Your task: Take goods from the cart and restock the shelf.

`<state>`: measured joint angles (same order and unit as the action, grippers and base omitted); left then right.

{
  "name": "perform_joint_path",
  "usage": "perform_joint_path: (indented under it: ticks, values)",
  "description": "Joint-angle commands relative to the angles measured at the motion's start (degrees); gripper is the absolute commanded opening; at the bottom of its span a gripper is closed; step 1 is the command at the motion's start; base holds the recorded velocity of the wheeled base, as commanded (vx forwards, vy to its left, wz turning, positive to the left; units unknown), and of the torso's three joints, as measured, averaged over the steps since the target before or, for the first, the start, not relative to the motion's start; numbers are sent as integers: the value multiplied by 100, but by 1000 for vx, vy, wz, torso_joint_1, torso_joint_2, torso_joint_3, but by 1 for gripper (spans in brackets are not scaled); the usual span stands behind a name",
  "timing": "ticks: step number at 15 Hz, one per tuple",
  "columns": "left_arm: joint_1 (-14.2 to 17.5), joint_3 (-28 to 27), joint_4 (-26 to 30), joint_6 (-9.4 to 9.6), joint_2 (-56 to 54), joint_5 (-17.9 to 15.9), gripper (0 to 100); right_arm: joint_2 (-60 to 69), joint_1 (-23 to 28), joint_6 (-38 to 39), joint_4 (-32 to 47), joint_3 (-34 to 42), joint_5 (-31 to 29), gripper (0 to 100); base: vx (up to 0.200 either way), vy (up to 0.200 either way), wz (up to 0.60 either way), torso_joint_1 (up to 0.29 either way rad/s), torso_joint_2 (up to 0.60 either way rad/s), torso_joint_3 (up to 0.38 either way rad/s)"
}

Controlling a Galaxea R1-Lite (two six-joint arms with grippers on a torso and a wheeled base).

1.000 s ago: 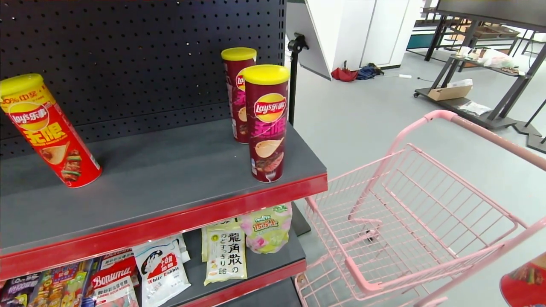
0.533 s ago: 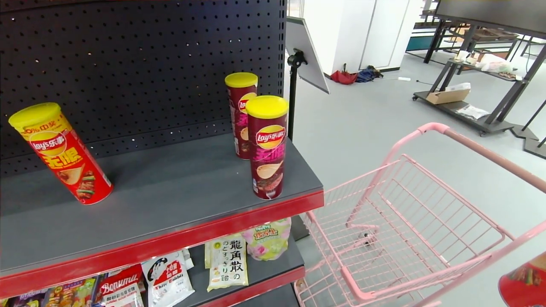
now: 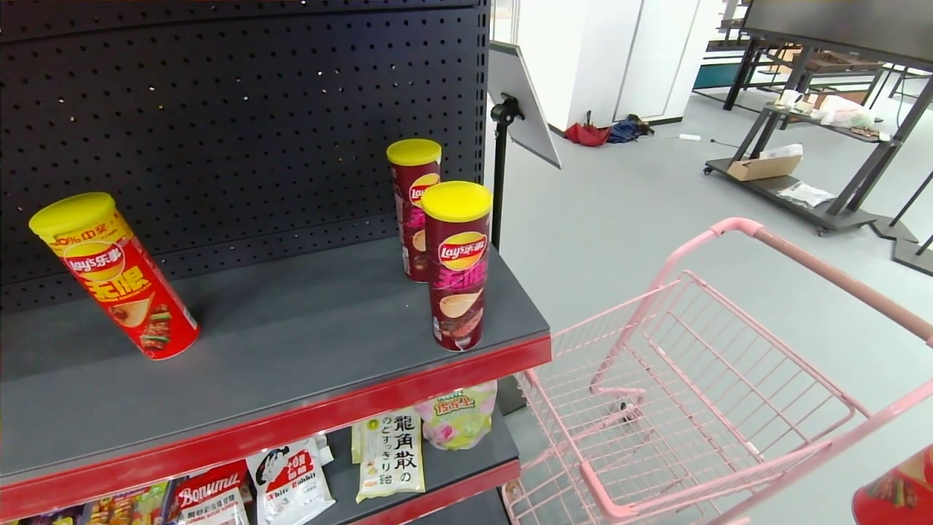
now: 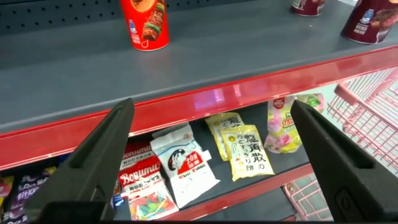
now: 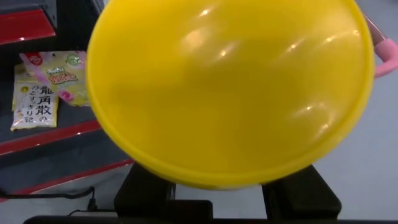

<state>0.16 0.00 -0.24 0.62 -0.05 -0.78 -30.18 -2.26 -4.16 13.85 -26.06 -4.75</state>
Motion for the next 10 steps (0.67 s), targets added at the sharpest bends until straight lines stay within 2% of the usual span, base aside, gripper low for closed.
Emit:
perform_joint_path:
  ticks: [1,8,10]
  values:
    - [2,0,-2,-1,5,-1,100,92,-3,-15,4,49,1,0,0,0,600,2,2,2]
    - [2,0,-2,-1,5,-1,100,100,-3,-24,4,84,10,0,0,0,600,5,-2,0]
    - [2,0,-2,-1,5,-1,100,162,-3,-15,-5,101,10,0,0,0,0,0,0,0]
